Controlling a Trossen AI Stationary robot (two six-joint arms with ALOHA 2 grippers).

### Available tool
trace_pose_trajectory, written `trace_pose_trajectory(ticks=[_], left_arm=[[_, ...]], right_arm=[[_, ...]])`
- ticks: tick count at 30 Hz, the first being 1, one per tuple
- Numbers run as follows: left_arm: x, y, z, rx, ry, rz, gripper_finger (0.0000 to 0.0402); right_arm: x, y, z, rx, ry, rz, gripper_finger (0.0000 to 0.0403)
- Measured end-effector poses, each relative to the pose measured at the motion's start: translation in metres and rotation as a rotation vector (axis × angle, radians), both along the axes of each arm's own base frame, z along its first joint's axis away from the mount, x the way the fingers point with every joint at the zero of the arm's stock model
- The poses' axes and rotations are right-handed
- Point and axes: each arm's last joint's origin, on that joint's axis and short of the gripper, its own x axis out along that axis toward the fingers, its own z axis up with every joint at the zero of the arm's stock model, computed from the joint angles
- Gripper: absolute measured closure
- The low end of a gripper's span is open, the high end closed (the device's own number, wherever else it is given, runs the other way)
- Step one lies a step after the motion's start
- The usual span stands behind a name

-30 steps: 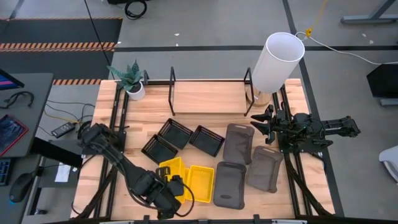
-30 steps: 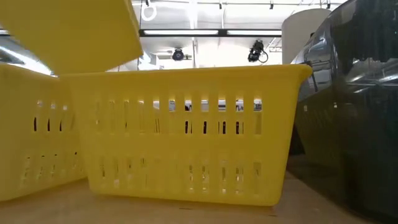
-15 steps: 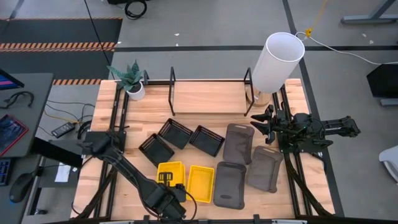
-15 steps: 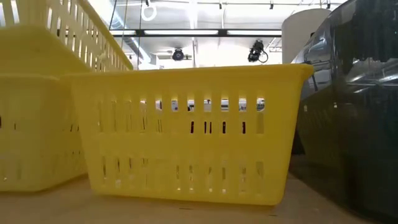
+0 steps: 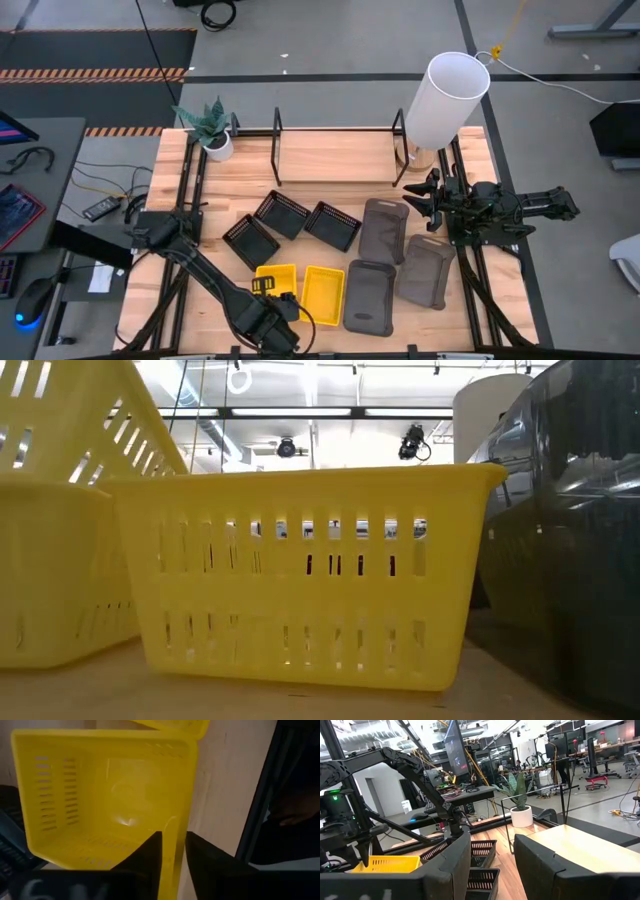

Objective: Stack baskets on shelf by color
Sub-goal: Stack the left yellow basket on top of the middle yellow basket, then stack the right yellow bin on top of the yellow bin

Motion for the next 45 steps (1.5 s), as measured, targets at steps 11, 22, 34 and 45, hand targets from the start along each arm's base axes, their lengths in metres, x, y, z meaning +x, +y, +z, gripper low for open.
trace_pose_trajectory(ticks=[11, 22, 34, 45], left_arm=[[0.010, 0.006, 0.000, -0.037, -0.034, 0.097, 0.0286], [0.020, 0.006, -0.012, -0.060, -0.018, 0.119, 0.0286], [0.073, 0.041, 0.000, -0.207, -0.198, 0.273, 0.0285], [0.083, 0.032, -0.009, -0.226, -0.259, 0.135, 0.0302]], right_arm=[[0.000, 0.000, 0.000, 0.000, 0.000, 0.000, 0.0247], [0.000, 0.000, 0.000, 0.000, 0.000, 0.000, 0.0247], [0.000, 0.000, 0.000, 0.000, 0.000, 0.000, 0.0247], [0.000, 0.000, 0.000, 0.000, 0.000, 0.000, 0.0247]])
